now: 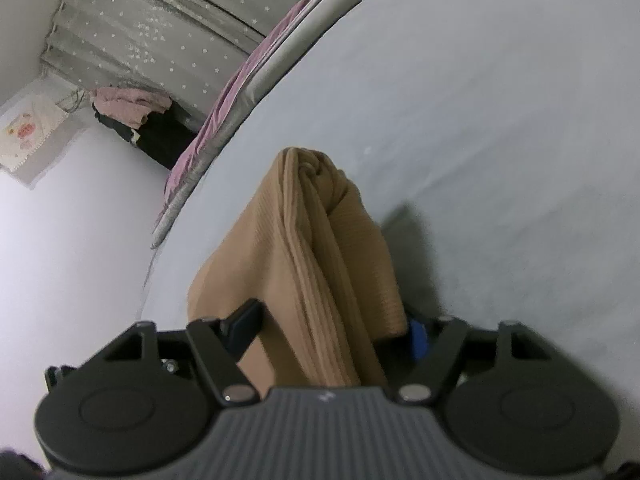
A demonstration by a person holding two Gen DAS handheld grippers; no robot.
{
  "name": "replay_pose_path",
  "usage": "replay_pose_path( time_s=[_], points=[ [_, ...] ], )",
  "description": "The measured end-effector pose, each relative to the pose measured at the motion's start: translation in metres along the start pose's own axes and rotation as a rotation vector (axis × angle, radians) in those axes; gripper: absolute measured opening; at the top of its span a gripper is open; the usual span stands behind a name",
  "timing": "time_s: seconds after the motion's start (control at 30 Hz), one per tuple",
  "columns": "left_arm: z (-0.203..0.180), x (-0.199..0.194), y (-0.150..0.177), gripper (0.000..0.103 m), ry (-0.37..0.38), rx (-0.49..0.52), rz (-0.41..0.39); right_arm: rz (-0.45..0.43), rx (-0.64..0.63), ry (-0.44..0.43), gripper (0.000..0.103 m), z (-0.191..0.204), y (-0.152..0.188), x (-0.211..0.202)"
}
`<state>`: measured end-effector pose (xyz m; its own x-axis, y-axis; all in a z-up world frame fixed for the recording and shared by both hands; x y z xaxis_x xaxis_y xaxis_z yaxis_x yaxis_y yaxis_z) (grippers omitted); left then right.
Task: Fold clothes
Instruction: 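Lift the folded sweater with both grippers and carry it toward the brown towel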
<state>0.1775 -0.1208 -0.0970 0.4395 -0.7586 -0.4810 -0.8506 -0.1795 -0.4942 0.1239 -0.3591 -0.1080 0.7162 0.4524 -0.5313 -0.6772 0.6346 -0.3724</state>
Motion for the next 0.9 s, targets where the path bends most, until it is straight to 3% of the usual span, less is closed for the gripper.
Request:
replay_pose_path(
  time_s=[0.13, 0.6, 0.73, 0.9],
  points=[
    [-0.005, -0.005, 0.001, 0.056, 0.006, -0.008, -0.029, -0.015, 0.043, -0.042, 0.054, -0.002, 0.002, 0.0],
    [-0.049, -0.013, -0.007, 0.051, 0.004, 0.041, -0.066, -0.051, 0.055, -0.093, 0.049, 0.009, -0.015, -0.019],
    [-0.039, -0.011, -0.007, 0.052, -0.043, 0.038, -0.029, -0.018, 0.009, -0.04, 0.056, 0.016, -0.015, -0.016],
    [-0.021, -0.008, -0.006, 0.054, -0.046, 0.011, 0.008, 0.055, -0.047, 0.018, 0.065, 0.019, -0.014, -0.011]
  ],
)
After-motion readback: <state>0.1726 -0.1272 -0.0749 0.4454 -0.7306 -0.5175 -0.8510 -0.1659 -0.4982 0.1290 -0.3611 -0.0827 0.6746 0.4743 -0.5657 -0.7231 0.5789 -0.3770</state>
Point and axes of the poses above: each gripper's, at about its wrist camera, not at the fingertips, and x roughly the way its jaws point, z to its left, y to its underside, the point moved 5 cm from there along x, roughly the way its jaws point, and after that the axes turned 1 degree about z, right-handed, at the moved point
